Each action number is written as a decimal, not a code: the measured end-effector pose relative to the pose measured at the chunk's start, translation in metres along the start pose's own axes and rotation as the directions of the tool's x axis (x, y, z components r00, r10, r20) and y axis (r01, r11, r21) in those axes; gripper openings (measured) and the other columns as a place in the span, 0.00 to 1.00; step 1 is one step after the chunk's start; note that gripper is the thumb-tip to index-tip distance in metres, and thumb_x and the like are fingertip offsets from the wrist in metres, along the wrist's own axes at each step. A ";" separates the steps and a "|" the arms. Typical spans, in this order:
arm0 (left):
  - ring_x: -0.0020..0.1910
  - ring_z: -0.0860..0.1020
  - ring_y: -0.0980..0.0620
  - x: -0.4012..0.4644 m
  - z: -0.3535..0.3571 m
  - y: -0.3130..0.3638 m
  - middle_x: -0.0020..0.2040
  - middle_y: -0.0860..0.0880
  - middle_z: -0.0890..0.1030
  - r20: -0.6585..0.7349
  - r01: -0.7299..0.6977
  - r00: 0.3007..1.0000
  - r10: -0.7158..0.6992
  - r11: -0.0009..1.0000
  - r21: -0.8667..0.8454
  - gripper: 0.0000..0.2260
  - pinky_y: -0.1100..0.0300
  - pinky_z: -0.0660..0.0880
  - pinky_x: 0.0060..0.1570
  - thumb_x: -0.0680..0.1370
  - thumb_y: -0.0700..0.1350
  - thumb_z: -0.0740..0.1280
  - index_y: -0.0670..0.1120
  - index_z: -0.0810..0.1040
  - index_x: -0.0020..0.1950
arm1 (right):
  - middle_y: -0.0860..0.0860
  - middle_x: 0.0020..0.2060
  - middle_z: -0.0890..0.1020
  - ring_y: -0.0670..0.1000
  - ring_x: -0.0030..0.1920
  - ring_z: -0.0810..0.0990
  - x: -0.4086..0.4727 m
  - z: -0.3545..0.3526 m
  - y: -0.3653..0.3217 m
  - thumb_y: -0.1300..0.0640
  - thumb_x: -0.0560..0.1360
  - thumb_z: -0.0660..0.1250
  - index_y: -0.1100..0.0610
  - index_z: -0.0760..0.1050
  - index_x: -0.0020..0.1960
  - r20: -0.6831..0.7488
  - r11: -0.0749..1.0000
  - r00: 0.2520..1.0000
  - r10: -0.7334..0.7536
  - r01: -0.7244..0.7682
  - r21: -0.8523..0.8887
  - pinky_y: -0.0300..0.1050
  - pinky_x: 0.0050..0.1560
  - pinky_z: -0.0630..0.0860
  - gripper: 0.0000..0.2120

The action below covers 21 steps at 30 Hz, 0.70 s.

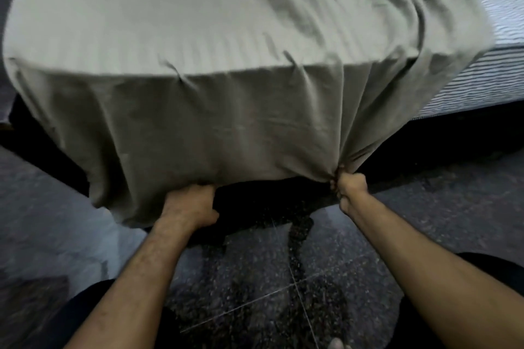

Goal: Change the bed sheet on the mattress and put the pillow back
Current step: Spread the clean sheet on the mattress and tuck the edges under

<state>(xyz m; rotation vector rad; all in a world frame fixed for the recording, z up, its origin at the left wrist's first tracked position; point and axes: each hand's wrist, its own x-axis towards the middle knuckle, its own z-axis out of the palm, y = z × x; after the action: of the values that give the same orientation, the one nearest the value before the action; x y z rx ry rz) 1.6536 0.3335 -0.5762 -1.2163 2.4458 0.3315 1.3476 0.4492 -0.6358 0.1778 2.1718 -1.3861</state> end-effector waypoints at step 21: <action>0.58 0.80 0.42 -0.030 -0.025 -0.023 0.58 0.47 0.81 -0.198 0.055 0.975 -0.098 0.976 -0.212 0.10 0.50 0.79 0.51 0.77 0.48 0.65 0.52 0.79 0.57 | 0.50 0.66 0.75 0.52 0.64 0.74 -0.158 0.079 0.000 0.50 0.81 0.61 0.53 0.71 0.67 0.829 -0.455 -0.384 -0.406 0.872 0.181 0.48 0.56 0.72 0.16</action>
<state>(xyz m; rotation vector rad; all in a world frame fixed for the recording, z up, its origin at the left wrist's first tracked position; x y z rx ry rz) 1.6827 0.3322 -0.5413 -1.4970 2.5818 0.4670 1.5103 0.4085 -0.5799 -2.7033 1.5392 -0.4707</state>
